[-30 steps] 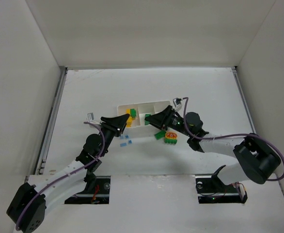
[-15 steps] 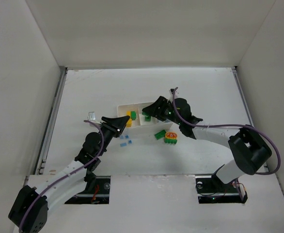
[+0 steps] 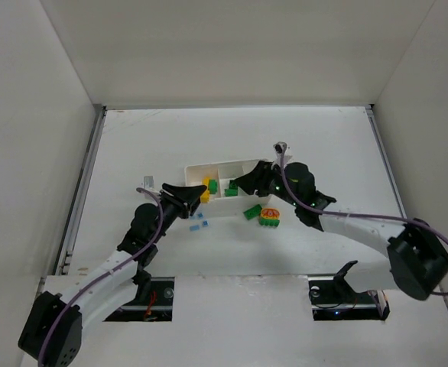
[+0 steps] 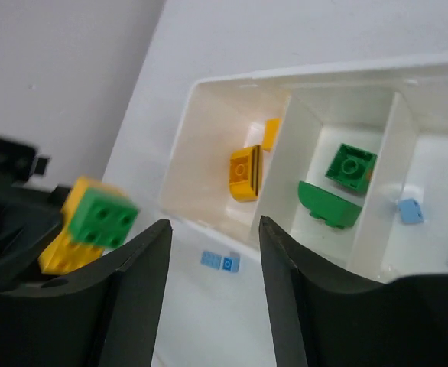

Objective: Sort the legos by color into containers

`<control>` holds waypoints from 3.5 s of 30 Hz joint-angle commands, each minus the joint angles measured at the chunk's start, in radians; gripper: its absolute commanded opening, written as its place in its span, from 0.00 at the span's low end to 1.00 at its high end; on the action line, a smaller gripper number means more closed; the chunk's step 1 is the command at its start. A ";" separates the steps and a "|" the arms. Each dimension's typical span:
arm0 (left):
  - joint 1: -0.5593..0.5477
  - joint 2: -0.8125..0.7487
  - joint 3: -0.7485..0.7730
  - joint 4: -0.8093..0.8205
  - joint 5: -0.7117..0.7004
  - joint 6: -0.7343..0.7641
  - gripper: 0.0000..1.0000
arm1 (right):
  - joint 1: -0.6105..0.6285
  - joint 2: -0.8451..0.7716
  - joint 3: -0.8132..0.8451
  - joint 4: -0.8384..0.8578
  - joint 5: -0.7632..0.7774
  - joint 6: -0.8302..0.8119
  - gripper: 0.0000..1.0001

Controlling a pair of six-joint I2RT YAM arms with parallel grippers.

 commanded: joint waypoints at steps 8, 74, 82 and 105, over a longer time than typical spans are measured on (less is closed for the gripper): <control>0.059 0.010 0.082 -0.032 0.208 -0.112 0.14 | 0.121 -0.148 -0.031 0.077 -0.054 -0.220 0.86; 0.070 0.215 0.237 -0.069 0.037 0.256 0.13 | -0.023 0.151 0.130 0.001 0.100 -0.069 0.54; 0.082 0.340 0.329 -0.182 -0.010 0.391 0.13 | -0.010 0.131 0.127 -0.006 0.116 -0.075 0.69; -0.037 0.648 0.647 -0.547 -0.360 0.762 0.32 | 0.210 -0.297 -0.197 -0.440 0.651 -0.078 0.81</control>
